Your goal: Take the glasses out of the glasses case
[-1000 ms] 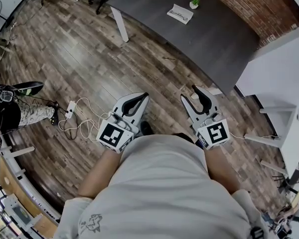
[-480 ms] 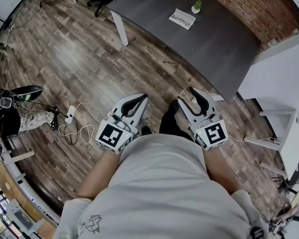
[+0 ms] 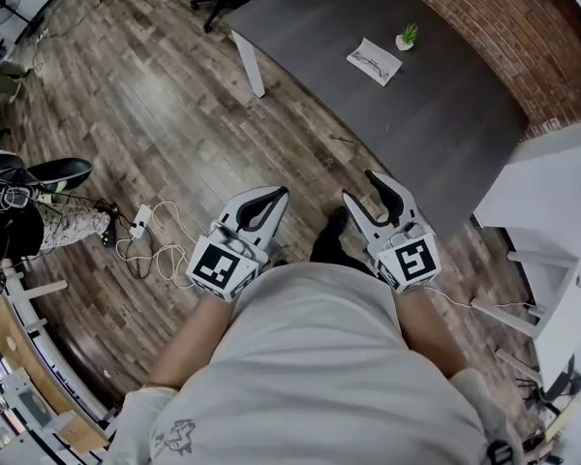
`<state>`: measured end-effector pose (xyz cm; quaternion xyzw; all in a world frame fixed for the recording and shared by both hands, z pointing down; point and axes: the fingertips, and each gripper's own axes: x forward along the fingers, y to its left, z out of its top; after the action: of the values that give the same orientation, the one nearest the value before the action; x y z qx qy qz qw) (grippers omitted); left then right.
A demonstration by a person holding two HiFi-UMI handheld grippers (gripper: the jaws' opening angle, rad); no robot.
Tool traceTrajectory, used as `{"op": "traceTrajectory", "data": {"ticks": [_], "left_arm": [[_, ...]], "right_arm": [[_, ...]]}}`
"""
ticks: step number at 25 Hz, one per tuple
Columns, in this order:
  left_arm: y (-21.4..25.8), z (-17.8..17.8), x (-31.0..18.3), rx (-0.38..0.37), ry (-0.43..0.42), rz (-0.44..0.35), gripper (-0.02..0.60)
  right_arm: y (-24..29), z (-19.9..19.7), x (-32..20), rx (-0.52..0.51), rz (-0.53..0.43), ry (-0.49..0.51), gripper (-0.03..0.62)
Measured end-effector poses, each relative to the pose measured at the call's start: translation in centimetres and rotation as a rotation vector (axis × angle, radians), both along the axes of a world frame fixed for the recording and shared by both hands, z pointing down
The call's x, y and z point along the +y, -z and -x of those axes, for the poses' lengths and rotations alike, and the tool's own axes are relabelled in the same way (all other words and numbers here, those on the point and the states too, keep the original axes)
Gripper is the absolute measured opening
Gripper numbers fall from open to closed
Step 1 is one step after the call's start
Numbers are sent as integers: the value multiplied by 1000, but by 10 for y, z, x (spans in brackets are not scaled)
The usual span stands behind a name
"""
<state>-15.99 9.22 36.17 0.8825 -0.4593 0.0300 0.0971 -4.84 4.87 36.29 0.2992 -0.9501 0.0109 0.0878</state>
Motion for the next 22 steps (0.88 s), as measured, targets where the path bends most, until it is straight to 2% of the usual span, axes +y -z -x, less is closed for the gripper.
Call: {"op": "traceTrajectory", "data": {"ticks": [10,16,22], "left_arm": [[-12,-60,-117,-6,19,39,11],[-8,-103,-170,-23,-25,29,11],[-7,-139,-199,-36,-74,24,11]], "right_arm": [[-5,-61,-124,17,23,49,216],[-10,-105,-164,11,53,46,216],[-20,-143,-189,12,87,10,218]]}}
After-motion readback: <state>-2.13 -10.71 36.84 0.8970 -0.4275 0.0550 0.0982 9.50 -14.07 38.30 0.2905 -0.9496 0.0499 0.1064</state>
